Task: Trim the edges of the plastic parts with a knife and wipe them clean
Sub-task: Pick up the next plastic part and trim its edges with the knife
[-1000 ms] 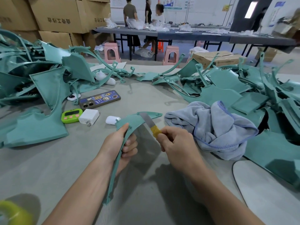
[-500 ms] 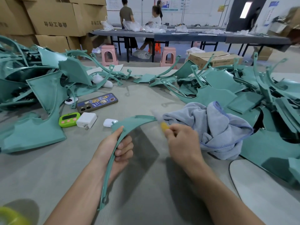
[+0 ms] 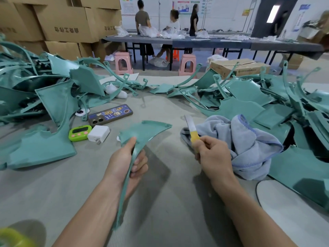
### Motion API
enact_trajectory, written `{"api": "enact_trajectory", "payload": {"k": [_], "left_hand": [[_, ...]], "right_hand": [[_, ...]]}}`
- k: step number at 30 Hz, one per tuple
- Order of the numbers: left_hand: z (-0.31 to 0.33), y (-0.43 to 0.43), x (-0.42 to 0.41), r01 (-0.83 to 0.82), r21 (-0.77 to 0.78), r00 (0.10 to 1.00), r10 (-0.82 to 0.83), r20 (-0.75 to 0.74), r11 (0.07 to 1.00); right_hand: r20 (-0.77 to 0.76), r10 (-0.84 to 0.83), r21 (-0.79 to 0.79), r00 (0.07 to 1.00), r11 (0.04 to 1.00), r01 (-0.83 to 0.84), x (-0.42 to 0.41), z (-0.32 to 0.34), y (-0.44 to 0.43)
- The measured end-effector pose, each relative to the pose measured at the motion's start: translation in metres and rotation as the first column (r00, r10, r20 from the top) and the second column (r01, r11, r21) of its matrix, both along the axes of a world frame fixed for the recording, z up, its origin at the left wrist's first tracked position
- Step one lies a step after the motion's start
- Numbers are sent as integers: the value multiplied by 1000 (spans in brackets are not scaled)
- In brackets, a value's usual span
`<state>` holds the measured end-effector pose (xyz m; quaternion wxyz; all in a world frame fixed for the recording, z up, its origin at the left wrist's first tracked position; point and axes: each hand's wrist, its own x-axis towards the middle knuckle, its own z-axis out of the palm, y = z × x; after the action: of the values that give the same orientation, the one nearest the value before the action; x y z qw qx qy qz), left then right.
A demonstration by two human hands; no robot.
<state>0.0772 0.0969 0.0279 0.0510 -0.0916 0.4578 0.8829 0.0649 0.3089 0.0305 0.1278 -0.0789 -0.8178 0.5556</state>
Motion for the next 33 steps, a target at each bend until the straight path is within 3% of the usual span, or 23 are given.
{"api": "enact_trajectory", "payload": {"k": [2, 4, 6, 8, 11, 13, 15, 17, 18, 20, 23, 27, 31, 33], "left_hand": [[-2, 8, -1, -185, -216, 982, 170, -87, 959], [-5, 15, -1, -332, -450, 942, 268, -202, 829], [-9, 21, 1, -383, -483, 920, 282, -271, 787], [-13, 26, 6, -387, -483, 913, 252, -322, 785], [-14, 26, 7, -375, -611, 907, 141, -396, 697], [-10, 24, 7, -271, -607, 933, 49, -355, 747], [-4, 17, 5, -173, -441, 970, 74, -232, 881], [2, 4, 2, -108, -126, 990, 95, -107, 986], [4, -4, 0, -75, 33, 995, 77, -63, 997], [8, -17, -3, -26, 210, 1000, 28, -9, 977], [10, -21, -3, 41, 283, 998, -51, 30, 958], [6, -11, -6, 110, 167, 980, -135, 146, 980], [-2, -6, -8, 82, -132, 968, -48, 246, 988], [-6, -7, -8, 2, -327, 980, 64, 191, 945]], "right_hand": [[78, 217, -399, 973, 901, -170, 11, 4, -13], [123, 463, -657, 878, 701, -278, 19, 3, -25], [92, 595, -764, 799, 557, -326, 26, 1, -34], [54, 621, -804, 782, 492, -335, 29, 0, -40], [43, 557, -844, 830, 464, -268, 27, 2, -40], [28, 468, -837, 883, 494, -235, 20, 3, -32], [-8, 391, -750, 920, 606, -264, 14, 8, -21], [-77, 379, -560, 922, 749, -354, 9, 15, -6], [-111, 401, -455, 909, 793, -405, 7, 20, 2], [-140, 486, -288, 862, 814, -505, 7, 28, 16], [-59, 633, -197, 772, 751, -631, 9, 30, 27], [62, 749, -326, 660, 640, -696, 13, 24, 27], [38, 801, -470, 598, 542, -697, 15, 22, 29], [-14, 824, -533, 566, 473, -701, 15, 20, 30]]}}
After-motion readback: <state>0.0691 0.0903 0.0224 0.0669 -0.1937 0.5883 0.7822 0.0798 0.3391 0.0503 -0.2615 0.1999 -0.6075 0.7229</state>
